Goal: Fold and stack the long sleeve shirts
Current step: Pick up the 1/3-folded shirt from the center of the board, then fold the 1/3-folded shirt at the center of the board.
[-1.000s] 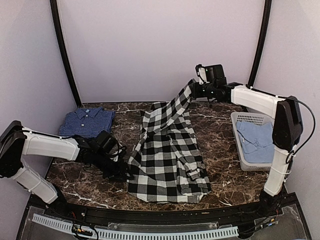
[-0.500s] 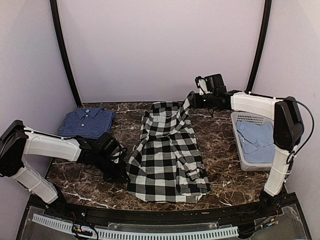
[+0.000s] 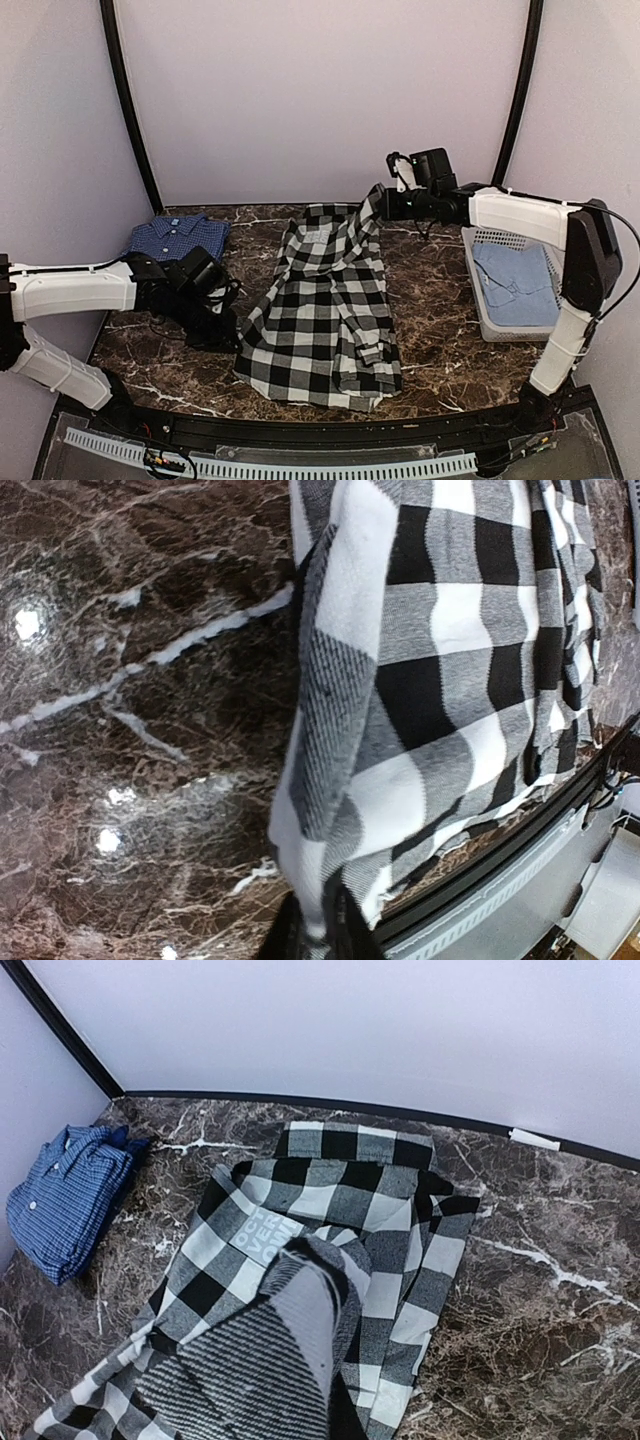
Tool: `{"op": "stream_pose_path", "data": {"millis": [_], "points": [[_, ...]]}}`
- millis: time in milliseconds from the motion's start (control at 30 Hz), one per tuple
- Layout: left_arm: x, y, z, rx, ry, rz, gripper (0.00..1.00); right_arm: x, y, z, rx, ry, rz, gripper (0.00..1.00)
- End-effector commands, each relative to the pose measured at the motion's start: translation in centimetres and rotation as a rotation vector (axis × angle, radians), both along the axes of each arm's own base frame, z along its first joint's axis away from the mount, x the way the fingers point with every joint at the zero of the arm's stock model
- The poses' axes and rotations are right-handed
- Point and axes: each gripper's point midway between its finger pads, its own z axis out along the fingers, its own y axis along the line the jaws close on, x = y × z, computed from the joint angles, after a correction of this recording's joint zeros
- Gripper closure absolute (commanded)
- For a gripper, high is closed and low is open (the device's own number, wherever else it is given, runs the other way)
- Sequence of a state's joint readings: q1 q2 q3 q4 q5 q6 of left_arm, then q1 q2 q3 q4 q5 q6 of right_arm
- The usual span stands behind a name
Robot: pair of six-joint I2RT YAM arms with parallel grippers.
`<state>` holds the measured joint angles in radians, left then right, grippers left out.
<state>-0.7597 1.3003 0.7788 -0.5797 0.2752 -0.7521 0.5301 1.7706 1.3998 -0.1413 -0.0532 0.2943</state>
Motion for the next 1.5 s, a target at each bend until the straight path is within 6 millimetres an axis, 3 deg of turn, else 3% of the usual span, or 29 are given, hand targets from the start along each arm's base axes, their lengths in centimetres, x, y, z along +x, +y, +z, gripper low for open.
{"op": "stream_pose_path", "data": {"millis": [0, 67, 200, 500, 667, 767, 833, 967, 1200, 1300, 1467], "points": [[-0.7, -1.6, 1.9, -0.063, -0.022, -0.096, 0.84, -0.8, 0.1, 6.5, 0.084, -0.123, 0.008, 1.00], [-0.6, -2.7, 2.6, -0.102, -0.043, -0.130, 0.76, -1.1, -0.7, 7.9, 0.079, -0.153, -0.013, 1.00], [-0.1, -4.5, 3.7, -0.165, -0.076, -0.175, 0.73, -1.4, -3.3, 9.8, 0.036, -0.204, -0.106, 1.00], [0.2, -6.3, 4.1, -0.242, -0.078, -0.218, 0.70, -0.7, -9.9, 9.1, -0.025, -0.174, -0.274, 1.00], [0.7, -5.6, 4.1, -0.198, -0.111, -0.192, 0.68, 0.3, -12.0, 8.7, -0.027, -0.161, -0.316, 1.00], [1.4, -4.7, 4.7, -0.167, -0.161, -0.153, 0.59, 1.0, -12.2, 7.9, -0.024, -0.138, -0.315, 1.00], [1.3, -4.1, 4.0, -0.131, -0.150, -0.143, 0.57, 1.2, -11.9, 7.6, -0.018, -0.128, -0.303, 1.00], [0.7, -2.6, 1.9, -0.034, -0.090, -0.121, 0.56, 1.3, -11.4, 7.2, -0.004, -0.115, -0.288, 1.00], [1.0, -1.7, 1.5, 0.014, -0.104, -0.102, 0.55, 1.1, -11.3, 7.3, 0.003, -0.117, -0.281, 1.00], [1.0, -2.1, 1.4, -0.002, -0.102, -0.109, 0.57, 1.0, -11.3, 7.4, 0.007, -0.115, -0.277, 1.00], [0.6, -2.9, 0.6, -0.025, -0.072, -0.144, 0.70, 0.9, -10.8, 8.1, 0.027, -0.123, -0.251, 1.00]]}}
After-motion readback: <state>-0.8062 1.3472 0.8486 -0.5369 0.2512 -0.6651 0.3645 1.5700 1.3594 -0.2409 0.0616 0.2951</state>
